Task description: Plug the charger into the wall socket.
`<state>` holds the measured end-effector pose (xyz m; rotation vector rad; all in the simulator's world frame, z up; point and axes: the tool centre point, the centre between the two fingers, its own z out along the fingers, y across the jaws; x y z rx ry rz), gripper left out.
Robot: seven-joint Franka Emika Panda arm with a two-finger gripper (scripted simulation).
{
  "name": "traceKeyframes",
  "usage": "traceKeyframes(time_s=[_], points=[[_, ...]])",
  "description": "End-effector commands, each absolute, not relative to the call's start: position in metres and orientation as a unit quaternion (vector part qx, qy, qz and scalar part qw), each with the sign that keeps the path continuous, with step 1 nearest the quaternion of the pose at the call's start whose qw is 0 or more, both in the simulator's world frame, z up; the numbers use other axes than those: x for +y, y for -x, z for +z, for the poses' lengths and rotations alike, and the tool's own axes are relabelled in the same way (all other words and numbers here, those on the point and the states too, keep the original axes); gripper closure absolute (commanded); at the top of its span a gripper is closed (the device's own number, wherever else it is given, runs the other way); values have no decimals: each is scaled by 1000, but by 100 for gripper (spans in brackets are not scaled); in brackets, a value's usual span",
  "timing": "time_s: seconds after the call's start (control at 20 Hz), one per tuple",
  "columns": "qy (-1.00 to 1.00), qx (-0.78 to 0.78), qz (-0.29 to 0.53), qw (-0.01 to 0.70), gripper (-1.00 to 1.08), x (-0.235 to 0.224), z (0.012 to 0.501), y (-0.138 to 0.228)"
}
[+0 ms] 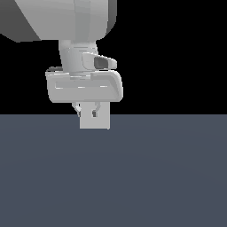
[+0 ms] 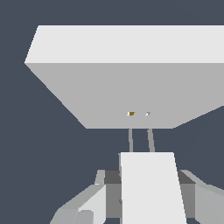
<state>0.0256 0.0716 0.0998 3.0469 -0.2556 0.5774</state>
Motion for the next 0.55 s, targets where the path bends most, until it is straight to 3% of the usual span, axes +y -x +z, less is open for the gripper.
traceKeyframes(time_s=[0.0, 0.5], points=[[-979, -82, 186, 15, 108, 70, 100, -35], [-979, -82, 186, 15, 108, 67, 100, -53]])
